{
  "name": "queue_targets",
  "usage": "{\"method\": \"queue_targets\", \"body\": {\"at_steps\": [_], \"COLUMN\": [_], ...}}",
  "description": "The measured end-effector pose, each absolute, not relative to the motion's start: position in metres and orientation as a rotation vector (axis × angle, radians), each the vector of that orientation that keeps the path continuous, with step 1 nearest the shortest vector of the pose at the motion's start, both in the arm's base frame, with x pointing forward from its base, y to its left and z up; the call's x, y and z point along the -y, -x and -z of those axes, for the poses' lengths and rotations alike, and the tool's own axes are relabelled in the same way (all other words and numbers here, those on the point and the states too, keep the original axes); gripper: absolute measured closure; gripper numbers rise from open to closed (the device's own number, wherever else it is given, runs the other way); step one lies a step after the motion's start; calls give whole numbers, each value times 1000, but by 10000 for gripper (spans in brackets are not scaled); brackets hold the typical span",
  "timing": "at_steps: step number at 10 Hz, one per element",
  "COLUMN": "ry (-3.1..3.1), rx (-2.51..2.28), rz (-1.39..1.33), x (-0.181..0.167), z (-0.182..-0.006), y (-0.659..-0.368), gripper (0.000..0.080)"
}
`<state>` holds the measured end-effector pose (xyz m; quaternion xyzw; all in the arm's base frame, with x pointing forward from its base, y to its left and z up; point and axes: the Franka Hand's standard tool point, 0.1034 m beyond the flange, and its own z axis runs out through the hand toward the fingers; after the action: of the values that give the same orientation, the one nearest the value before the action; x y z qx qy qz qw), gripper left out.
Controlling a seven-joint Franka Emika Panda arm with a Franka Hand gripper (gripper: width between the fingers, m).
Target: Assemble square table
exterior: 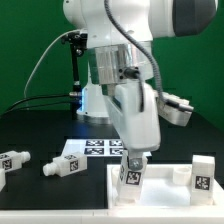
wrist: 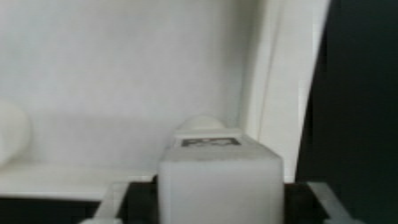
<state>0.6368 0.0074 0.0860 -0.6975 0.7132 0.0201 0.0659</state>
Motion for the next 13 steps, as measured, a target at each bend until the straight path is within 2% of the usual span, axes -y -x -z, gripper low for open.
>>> {"method": "queue_targets", "body": {"at_steps": [3,4,5,6,10,12,13], "ry": [2022,2088,2236,2396,2698,2987,3018], "rx": [-2210,-2145,-1982,-1779,-1323,-676,-563], "rz": [-70,-61,-19,35,81,175,170], "x": [-8,-7,-4,-3,-3,2,0], "z": [-86,-86,-87,-87,-86,-76,-74], "y": [-637,-637,-638,-641,-641,-641,-640], "gripper": [511,426,286,193,152,150,150]}}
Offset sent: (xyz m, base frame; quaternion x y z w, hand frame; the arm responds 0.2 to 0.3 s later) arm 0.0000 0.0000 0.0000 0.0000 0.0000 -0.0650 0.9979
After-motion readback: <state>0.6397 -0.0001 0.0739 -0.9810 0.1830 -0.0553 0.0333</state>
